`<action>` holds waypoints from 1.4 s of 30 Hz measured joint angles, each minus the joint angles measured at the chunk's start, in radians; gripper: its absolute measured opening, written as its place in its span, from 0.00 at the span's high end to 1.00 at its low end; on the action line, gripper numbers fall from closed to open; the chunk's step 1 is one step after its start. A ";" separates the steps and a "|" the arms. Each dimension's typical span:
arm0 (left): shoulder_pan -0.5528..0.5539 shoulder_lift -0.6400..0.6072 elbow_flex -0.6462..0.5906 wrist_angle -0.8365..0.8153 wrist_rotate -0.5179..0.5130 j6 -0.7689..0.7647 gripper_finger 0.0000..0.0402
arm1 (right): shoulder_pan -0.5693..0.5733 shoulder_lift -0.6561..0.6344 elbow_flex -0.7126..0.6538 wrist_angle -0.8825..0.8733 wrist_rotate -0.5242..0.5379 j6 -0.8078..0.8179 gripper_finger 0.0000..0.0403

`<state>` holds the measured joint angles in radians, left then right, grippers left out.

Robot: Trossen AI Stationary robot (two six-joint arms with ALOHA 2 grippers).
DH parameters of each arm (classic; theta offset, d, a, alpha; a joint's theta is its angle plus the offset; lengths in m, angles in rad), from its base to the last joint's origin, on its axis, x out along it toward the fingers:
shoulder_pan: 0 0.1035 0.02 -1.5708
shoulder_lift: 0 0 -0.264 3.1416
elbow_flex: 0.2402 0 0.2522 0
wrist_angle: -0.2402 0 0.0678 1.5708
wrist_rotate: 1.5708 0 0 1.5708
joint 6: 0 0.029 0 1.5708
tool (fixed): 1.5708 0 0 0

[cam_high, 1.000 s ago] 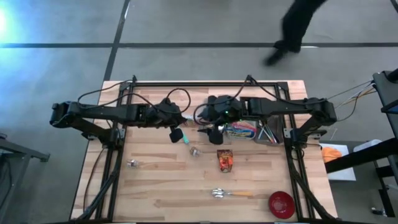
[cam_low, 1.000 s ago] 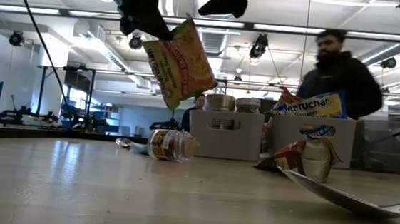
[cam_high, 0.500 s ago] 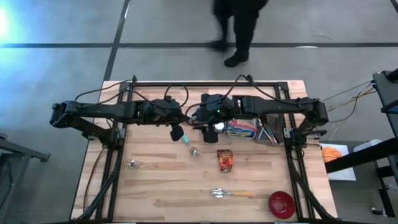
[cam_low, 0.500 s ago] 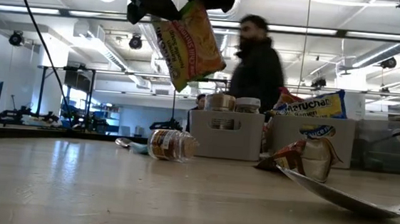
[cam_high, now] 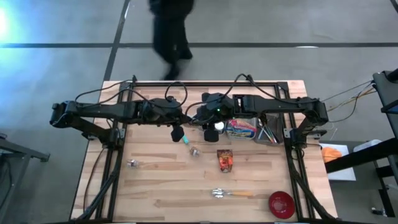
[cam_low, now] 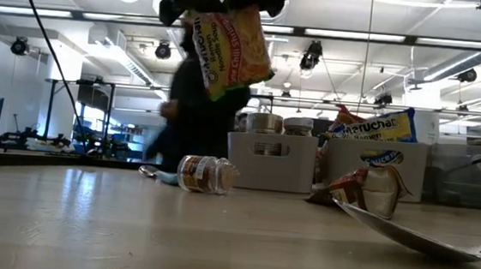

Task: Pick & Place Food Item
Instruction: Put the green noodle pack into the right gray bin

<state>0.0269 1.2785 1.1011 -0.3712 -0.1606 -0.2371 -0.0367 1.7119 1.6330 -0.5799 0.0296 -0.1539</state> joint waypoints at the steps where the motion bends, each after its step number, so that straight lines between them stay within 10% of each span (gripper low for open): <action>1: 0.000 0.000 0.000 0.002 0.001 0.000 1.00 | 0.000 0.000 0.002 -0.001 0.001 0.000 0.76; 13: -0.001 0.000 0.000 0.012 0.023 -0.089 0.98 | -0.001 -0.001 0.016 -0.031 0.021 -0.005 0.98; 29: 0.001 -0.047 0.000 0.146 0.064 -0.191 0.26 | -0.019 -0.039 0.016 -0.098 0.075 0.043 0.98; 42: 0.001 -0.202 0.000 -0.005 0.049 -0.311 0.18 | -0.188 -0.190 0.014 -0.386 0.158 0.159 0.98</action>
<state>0.0280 1.0761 1.1008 -0.3758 -0.1120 -0.5478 -0.2243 1.5221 1.6474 -0.9654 0.1871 0.0052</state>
